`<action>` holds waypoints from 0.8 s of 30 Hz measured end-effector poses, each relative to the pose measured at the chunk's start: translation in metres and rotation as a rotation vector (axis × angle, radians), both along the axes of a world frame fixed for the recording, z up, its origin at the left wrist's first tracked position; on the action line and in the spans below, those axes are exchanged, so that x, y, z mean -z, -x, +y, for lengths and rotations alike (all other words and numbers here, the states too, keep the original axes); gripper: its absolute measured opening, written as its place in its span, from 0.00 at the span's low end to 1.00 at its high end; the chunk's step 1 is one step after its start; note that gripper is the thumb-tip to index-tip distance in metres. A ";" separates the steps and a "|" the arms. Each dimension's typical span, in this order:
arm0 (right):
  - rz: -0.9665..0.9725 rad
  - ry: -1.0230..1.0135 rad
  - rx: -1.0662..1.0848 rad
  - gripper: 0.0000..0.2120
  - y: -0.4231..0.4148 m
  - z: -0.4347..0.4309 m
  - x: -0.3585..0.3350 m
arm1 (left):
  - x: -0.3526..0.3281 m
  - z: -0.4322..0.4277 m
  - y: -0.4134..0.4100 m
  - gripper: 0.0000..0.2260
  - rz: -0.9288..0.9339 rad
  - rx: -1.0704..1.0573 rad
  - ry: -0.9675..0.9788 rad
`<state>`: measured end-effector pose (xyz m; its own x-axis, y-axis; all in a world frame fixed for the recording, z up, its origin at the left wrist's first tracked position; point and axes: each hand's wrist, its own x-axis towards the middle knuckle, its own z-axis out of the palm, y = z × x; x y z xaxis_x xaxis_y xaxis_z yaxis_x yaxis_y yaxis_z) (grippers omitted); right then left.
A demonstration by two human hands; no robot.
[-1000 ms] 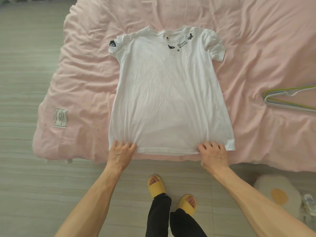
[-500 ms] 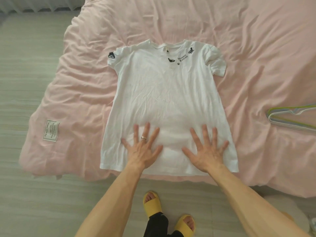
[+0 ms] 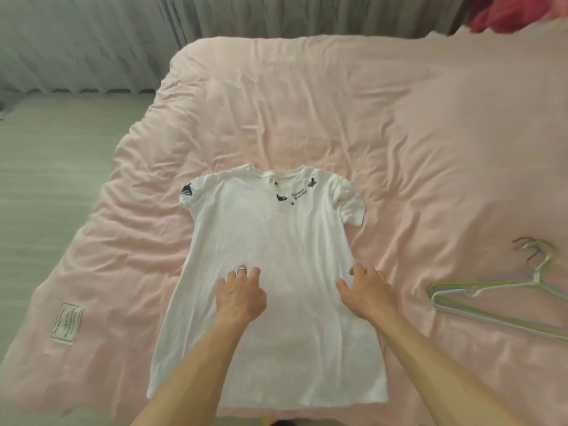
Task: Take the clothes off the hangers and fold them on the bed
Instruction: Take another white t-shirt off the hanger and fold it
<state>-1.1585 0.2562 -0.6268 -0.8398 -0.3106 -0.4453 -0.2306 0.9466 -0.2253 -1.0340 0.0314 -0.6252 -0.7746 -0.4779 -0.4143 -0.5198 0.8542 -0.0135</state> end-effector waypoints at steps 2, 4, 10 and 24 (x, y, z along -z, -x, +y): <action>-0.056 0.118 0.133 0.25 0.041 -0.010 -0.002 | -0.005 -0.005 0.041 0.22 0.056 0.034 -0.039; -0.151 0.243 0.286 0.20 0.072 -0.019 -0.002 | -0.006 -0.007 0.073 0.23 0.086 0.061 -0.076; -0.281 0.509 0.728 0.18 0.157 -0.041 0.028 | 0.014 -0.022 0.167 0.26 0.107 0.163 -0.214; -0.635 0.867 0.944 0.12 0.269 -0.056 0.067 | 0.063 -0.019 0.299 0.27 -0.030 0.157 -0.399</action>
